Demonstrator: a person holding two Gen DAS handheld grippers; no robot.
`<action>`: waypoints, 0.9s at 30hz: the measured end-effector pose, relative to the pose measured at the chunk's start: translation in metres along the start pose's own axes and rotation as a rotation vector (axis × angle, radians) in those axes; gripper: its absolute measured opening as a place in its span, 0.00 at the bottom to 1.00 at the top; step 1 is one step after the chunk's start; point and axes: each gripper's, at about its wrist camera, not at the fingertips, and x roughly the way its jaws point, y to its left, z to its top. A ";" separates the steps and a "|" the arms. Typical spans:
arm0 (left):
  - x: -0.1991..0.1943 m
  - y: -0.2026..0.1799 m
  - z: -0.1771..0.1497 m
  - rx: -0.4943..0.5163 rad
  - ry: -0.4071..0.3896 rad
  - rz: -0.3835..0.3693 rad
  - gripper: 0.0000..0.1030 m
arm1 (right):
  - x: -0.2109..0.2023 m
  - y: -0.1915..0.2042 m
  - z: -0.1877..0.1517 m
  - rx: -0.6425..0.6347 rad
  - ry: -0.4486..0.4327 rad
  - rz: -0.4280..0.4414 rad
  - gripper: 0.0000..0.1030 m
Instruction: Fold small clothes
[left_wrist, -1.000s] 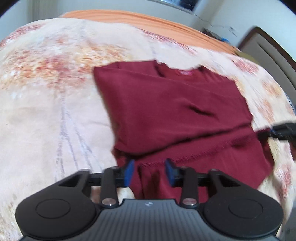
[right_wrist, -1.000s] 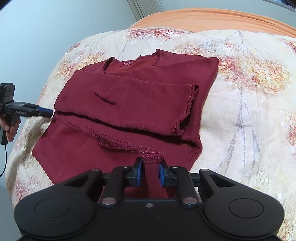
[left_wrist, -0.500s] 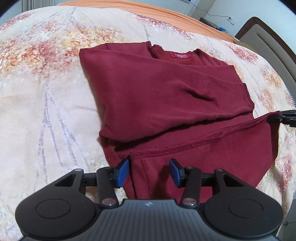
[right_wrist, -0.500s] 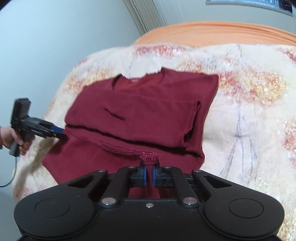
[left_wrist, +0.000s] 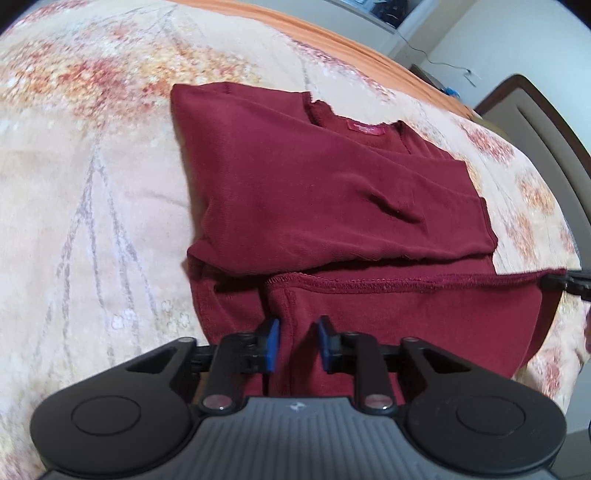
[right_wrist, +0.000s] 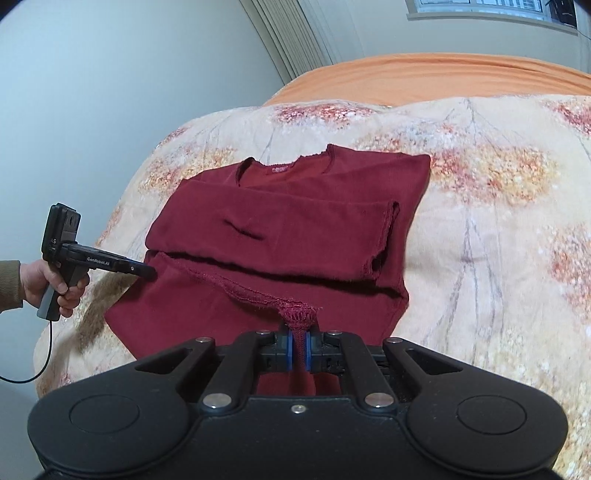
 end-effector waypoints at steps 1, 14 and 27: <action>0.000 -0.001 0.000 -0.003 -0.007 -0.004 0.15 | -0.001 0.000 -0.001 0.003 0.000 -0.001 0.06; -0.055 -0.015 -0.019 0.024 -0.150 -0.026 0.10 | -0.006 0.003 -0.001 0.026 -0.028 0.014 0.06; -0.029 -0.013 -0.004 0.062 -0.083 0.061 0.32 | 0.001 0.008 0.005 0.015 -0.020 0.024 0.06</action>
